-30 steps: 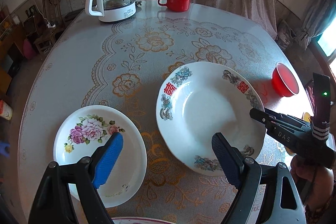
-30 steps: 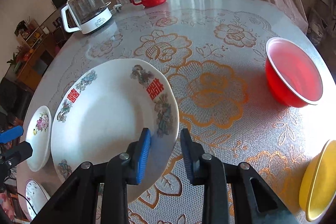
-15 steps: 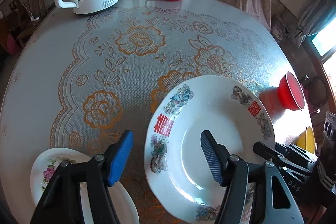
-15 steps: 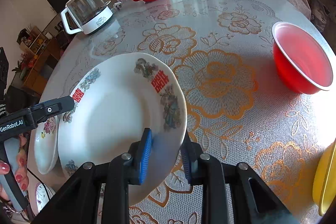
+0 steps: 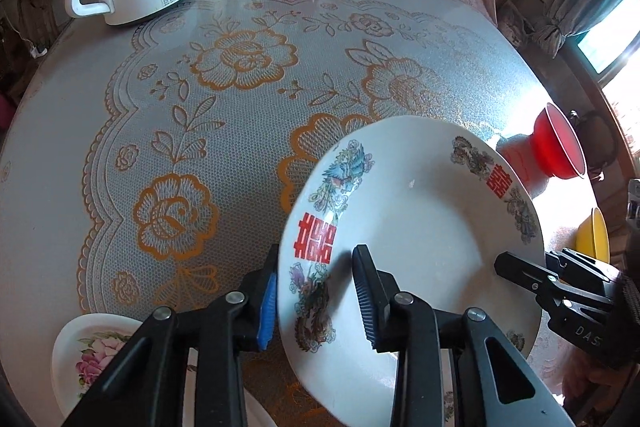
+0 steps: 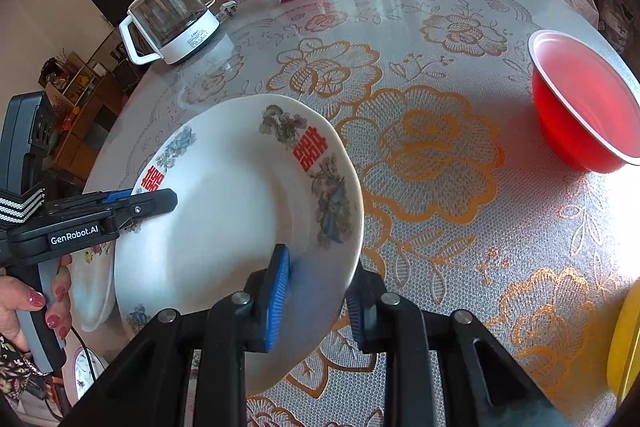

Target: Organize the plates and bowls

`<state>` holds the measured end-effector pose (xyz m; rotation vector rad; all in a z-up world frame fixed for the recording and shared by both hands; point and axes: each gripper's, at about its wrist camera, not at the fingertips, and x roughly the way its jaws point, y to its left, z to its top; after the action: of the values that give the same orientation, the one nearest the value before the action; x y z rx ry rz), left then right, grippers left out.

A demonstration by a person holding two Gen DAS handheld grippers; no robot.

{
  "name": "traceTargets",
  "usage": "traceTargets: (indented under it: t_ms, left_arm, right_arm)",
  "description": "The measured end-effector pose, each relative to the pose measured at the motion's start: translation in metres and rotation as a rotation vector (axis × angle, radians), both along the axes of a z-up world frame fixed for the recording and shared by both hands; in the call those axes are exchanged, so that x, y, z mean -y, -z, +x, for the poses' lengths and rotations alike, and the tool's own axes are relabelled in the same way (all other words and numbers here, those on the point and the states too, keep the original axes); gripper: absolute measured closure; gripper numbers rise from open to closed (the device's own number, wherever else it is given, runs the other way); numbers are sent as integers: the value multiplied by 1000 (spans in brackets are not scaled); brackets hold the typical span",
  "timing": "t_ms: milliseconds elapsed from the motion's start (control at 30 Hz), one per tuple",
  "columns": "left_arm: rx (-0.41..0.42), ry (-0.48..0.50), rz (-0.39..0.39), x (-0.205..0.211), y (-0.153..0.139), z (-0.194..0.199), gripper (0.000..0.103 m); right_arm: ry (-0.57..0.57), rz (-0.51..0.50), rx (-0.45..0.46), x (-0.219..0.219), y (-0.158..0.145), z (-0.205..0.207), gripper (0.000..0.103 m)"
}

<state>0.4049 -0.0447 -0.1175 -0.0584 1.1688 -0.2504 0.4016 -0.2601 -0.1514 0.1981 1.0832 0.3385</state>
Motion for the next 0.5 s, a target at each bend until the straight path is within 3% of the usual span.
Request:
traceTargets:
  t_ms: [333, 500]
  left_arm:
    - [8, 36, 22, 18, 2, -13, 69]
    - [-6, 39, 1, 21, 6, -9, 59]
  right_arm:
    - [16, -4, -8, 14, 0, 1, 77]
    - [-8, -1, -7, 15, 0, 2, 77]
